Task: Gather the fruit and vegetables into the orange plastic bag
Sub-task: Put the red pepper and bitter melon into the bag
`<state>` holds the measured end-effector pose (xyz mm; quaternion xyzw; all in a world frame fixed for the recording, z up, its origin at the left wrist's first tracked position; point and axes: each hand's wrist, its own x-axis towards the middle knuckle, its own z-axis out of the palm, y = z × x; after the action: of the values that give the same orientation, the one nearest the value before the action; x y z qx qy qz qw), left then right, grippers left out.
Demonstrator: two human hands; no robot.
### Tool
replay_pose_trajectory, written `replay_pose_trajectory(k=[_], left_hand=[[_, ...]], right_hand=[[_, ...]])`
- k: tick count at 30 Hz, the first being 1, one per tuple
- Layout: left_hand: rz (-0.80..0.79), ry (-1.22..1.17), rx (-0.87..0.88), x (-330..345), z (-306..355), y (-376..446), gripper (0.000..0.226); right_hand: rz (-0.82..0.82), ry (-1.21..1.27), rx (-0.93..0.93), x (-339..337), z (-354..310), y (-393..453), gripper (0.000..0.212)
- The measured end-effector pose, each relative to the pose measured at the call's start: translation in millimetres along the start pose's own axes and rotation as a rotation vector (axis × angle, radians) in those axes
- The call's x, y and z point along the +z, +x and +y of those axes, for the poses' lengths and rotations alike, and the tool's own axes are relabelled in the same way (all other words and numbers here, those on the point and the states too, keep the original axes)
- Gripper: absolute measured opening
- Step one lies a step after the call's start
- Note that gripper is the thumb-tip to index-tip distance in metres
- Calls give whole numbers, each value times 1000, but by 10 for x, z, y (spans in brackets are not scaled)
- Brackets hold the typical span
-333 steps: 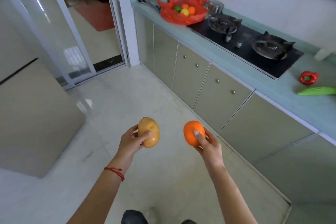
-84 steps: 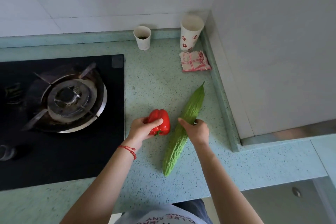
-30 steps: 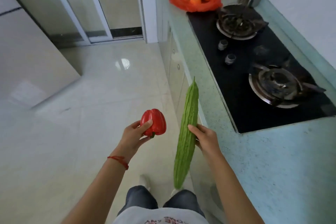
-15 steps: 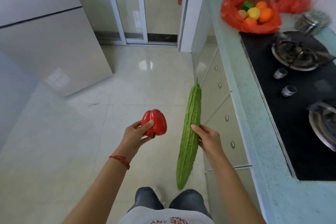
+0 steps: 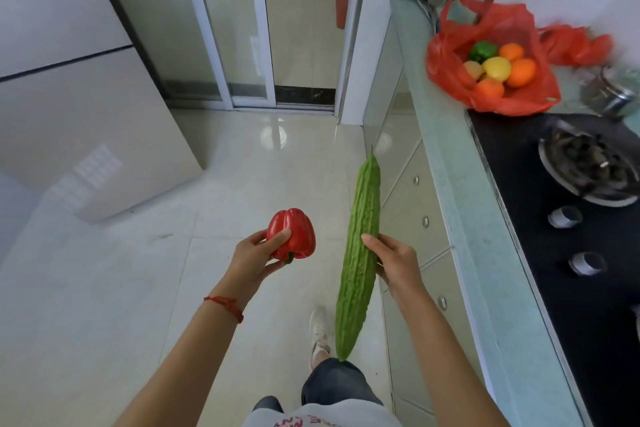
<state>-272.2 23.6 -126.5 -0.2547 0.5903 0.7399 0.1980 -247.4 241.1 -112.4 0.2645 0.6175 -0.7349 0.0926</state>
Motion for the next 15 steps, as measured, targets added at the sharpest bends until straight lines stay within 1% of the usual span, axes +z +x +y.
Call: replay_pose_trajectory(k=[8,10,13,15], left_hand=[[40,1,13,405,887,996,45],[49,-4,-1,449,1049,1203,47],[45,9,-6,512,1292,1550,48],[34,9,-13,549,1460,1820,47]], right_hand=[[-29,-17,3,134,-828,1217,6],[-27,-20,2,217,-980,1445,9],[-35,4,3,354,-1175,1771,5],[-22,8,1,442,-1282,1995,6]])
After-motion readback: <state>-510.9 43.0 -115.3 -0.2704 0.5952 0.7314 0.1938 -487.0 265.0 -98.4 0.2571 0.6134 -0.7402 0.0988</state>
